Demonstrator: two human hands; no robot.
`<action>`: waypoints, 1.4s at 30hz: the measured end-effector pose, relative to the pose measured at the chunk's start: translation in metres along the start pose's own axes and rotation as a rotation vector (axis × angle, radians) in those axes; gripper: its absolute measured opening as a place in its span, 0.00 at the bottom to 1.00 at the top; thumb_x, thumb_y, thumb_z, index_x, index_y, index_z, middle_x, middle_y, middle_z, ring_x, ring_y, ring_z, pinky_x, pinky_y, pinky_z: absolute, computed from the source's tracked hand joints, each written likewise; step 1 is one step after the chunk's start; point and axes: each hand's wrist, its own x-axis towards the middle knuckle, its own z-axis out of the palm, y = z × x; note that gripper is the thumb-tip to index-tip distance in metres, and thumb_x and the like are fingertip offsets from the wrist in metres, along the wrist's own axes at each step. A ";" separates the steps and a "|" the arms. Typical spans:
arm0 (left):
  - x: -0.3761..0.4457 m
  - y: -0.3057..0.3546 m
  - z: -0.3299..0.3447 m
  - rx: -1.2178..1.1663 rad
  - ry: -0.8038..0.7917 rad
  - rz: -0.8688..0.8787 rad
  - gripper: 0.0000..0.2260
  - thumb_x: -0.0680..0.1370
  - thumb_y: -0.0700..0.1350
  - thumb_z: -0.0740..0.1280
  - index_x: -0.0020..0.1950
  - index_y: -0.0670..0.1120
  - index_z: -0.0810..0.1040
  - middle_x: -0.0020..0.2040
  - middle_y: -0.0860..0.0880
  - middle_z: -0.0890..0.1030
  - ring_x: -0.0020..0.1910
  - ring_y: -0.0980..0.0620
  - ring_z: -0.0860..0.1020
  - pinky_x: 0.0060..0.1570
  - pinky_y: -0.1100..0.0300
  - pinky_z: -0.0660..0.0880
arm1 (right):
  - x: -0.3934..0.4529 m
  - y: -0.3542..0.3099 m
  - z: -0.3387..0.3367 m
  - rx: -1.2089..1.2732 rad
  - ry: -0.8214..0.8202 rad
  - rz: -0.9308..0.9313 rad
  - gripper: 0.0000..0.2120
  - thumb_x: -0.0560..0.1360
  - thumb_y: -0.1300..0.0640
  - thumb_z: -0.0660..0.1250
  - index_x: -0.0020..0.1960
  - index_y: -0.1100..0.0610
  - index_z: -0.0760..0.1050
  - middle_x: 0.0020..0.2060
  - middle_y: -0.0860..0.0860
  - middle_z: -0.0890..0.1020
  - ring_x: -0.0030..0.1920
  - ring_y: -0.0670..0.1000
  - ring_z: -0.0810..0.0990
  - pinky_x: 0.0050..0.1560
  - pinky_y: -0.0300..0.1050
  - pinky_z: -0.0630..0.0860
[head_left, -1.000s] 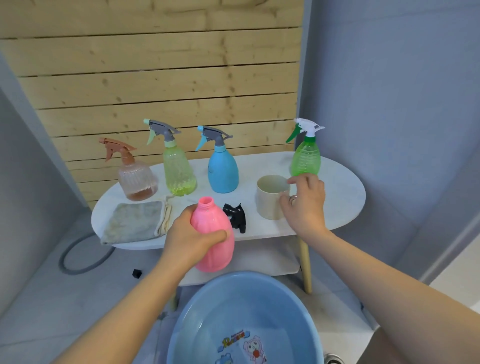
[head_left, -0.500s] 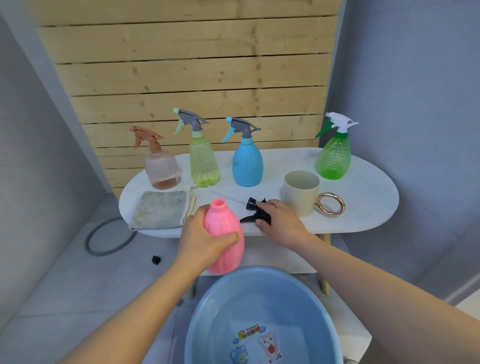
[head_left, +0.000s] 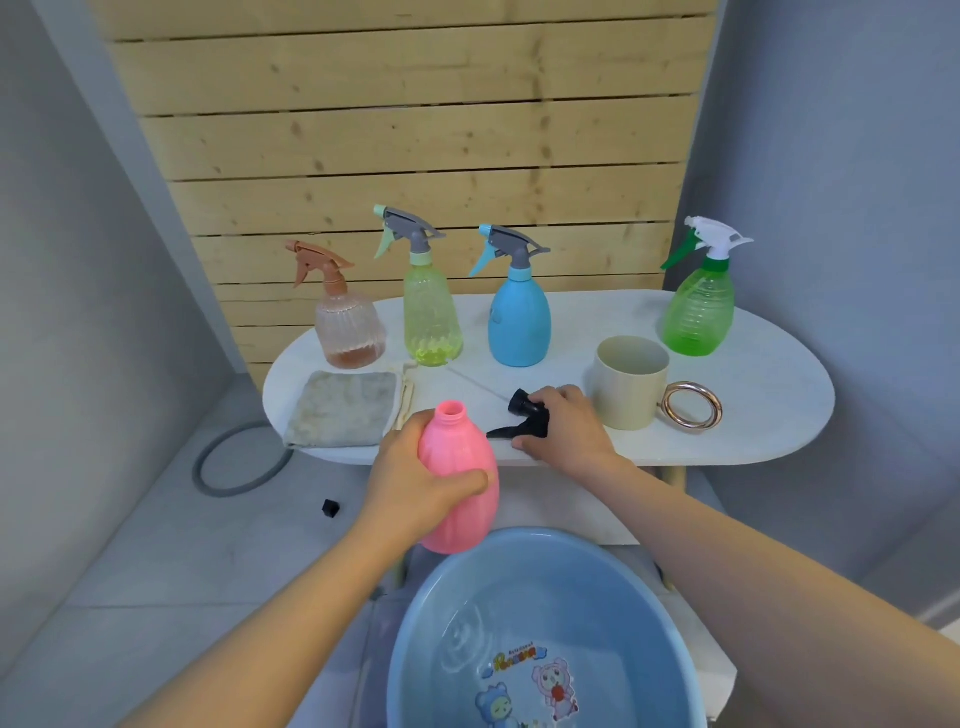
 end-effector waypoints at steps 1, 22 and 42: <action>-0.001 0.000 0.000 -0.004 0.001 0.004 0.36 0.54 0.55 0.71 0.62 0.59 0.70 0.58 0.50 0.74 0.53 0.49 0.76 0.52 0.52 0.76 | 0.000 0.001 -0.001 -0.021 0.005 -0.015 0.29 0.69 0.49 0.73 0.66 0.55 0.68 0.60 0.53 0.71 0.61 0.55 0.68 0.59 0.46 0.69; -0.005 -0.005 -0.012 0.316 -0.136 0.155 0.31 0.64 0.45 0.77 0.64 0.57 0.70 0.56 0.50 0.69 0.53 0.49 0.71 0.49 0.59 0.67 | -0.052 0.024 -0.087 0.070 -0.119 -0.239 0.32 0.62 0.56 0.78 0.62 0.49 0.70 0.57 0.46 0.74 0.57 0.46 0.74 0.54 0.38 0.72; 0.001 -0.021 -0.008 0.339 -0.173 0.134 0.32 0.65 0.46 0.77 0.66 0.55 0.69 0.58 0.48 0.70 0.54 0.48 0.71 0.49 0.57 0.69 | -0.084 0.028 -0.109 -0.089 -0.090 -0.505 0.34 0.62 0.65 0.71 0.66 0.48 0.69 0.56 0.43 0.68 0.55 0.36 0.67 0.55 0.21 0.61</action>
